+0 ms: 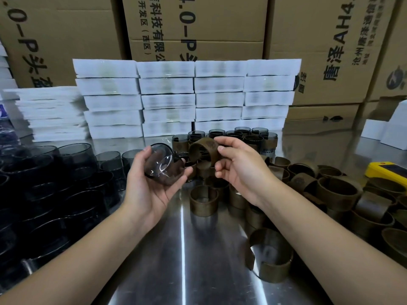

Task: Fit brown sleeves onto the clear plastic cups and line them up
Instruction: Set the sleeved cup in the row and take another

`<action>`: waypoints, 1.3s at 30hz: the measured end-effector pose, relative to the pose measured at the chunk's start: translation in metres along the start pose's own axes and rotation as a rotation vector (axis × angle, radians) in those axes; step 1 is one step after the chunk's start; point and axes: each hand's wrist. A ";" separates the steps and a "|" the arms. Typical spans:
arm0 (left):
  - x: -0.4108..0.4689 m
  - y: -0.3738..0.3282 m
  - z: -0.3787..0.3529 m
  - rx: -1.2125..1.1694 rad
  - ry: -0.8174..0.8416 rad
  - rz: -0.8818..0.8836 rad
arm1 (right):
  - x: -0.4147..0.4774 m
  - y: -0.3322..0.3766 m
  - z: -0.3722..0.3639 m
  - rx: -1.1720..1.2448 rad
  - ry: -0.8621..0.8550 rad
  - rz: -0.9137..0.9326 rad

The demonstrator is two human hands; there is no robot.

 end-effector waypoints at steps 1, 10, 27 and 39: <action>0.001 0.001 0.000 0.007 -0.006 -0.012 | 0.001 0.000 0.001 0.010 0.006 0.007; 0.006 0.012 -0.004 0.128 -0.038 -0.114 | -0.005 0.003 -0.002 0.040 0.037 0.098; 0.000 0.020 0.002 0.336 0.195 -0.069 | -0.013 -0.002 -0.008 -0.304 0.101 0.179; 0.001 0.020 0.003 0.289 0.167 -0.075 | -0.012 -0.004 -0.005 -0.256 0.181 0.214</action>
Point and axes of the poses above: each hand's wrist, its own x-axis towards the middle knuckle, its own z-axis out of the back of the hand, y = z × x, and after that the axes turned 1 degree about -z, right-handed
